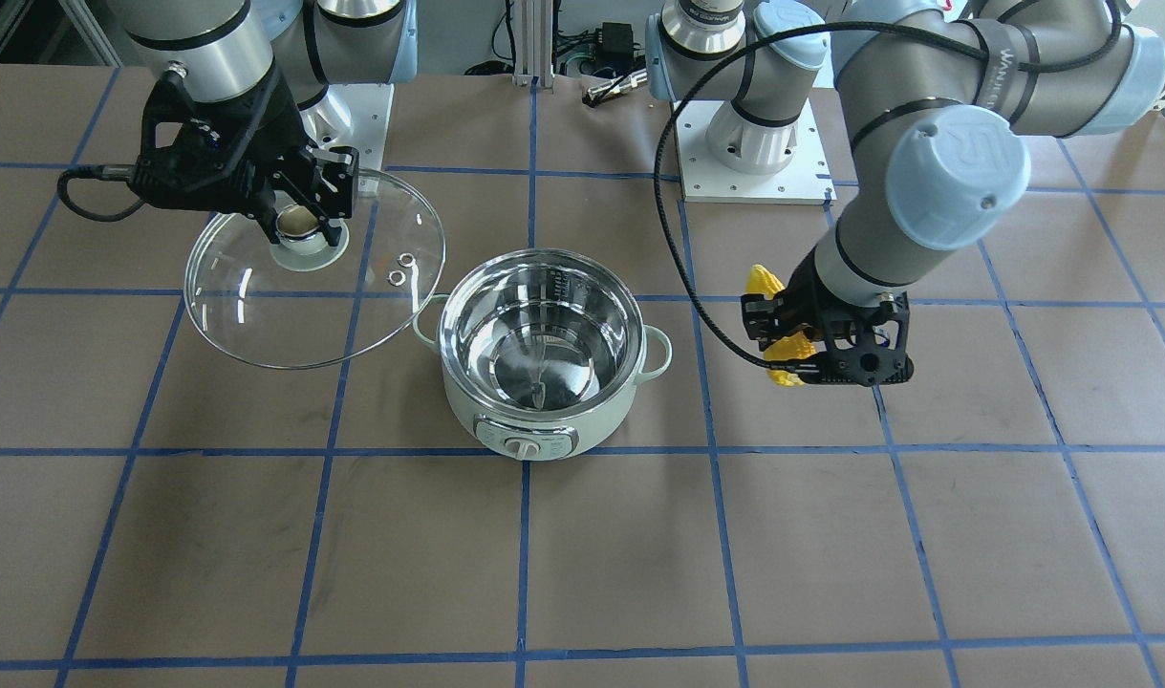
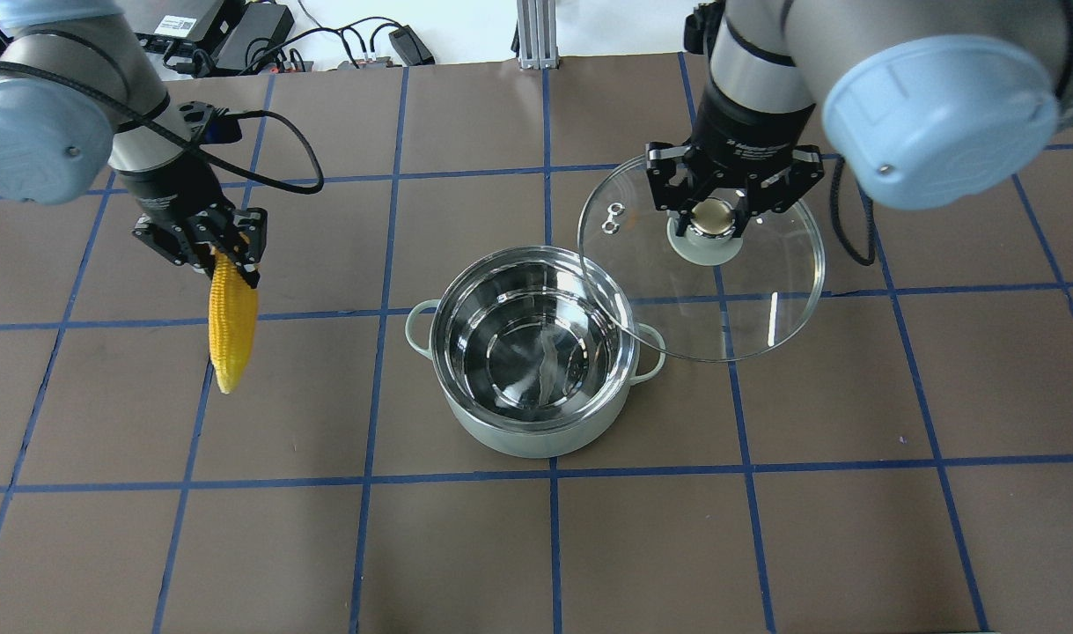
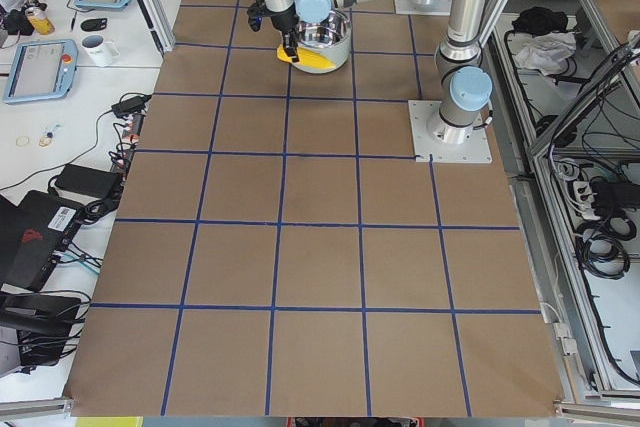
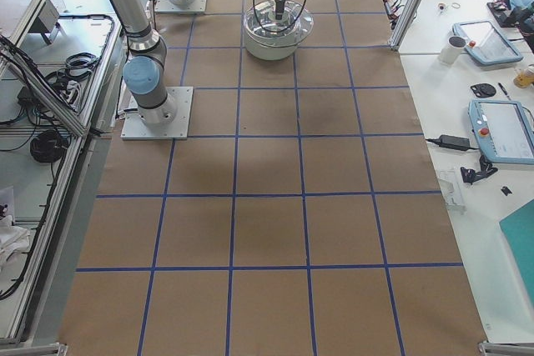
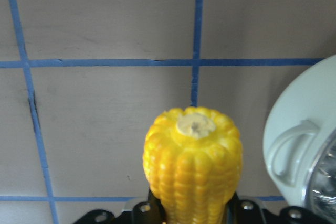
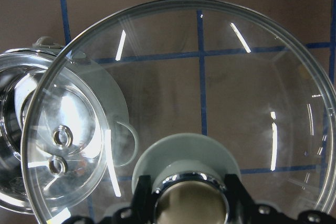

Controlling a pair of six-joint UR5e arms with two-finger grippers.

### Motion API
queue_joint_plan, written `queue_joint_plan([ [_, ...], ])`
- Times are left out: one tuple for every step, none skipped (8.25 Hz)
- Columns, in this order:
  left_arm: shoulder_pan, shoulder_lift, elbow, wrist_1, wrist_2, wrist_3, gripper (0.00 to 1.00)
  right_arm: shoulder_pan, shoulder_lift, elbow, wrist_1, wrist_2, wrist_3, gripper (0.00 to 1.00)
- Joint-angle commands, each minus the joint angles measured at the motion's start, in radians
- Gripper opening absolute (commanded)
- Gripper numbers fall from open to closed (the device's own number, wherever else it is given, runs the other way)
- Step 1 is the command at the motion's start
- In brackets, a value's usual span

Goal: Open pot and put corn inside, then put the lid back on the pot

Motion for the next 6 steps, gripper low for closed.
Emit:
queue_joint_plan([
  [-0.139,0.013,0.032,-0.002,-0.104,-0.135,0.0,-0.02,-0.011,0.0,0.025,-0.012,-0.018,0.0],
  [-0.165,0.006,0.031,-0.002,-0.123,-0.149,0.0,-0.019,-0.011,0.001,0.042,-0.009,-0.019,0.0],
  [-0.197,-0.008,0.031,0.004,-0.147,-0.199,0.0,-0.019,-0.012,0.001,0.041,-0.012,-0.019,0.0],
  [-0.237,-0.01,0.031,0.007,-0.185,-0.218,0.0,-0.017,-0.012,0.001,0.042,-0.016,-0.019,0.0],
  [-0.277,-0.017,0.031,0.008,-0.187,-0.219,0.0,-0.017,-0.012,0.001,0.044,-0.016,-0.019,0.0],
  [-0.285,-0.032,0.031,0.022,-0.189,-0.218,0.0,-0.019,-0.015,0.001,0.045,-0.016,-0.019,0.0],
])
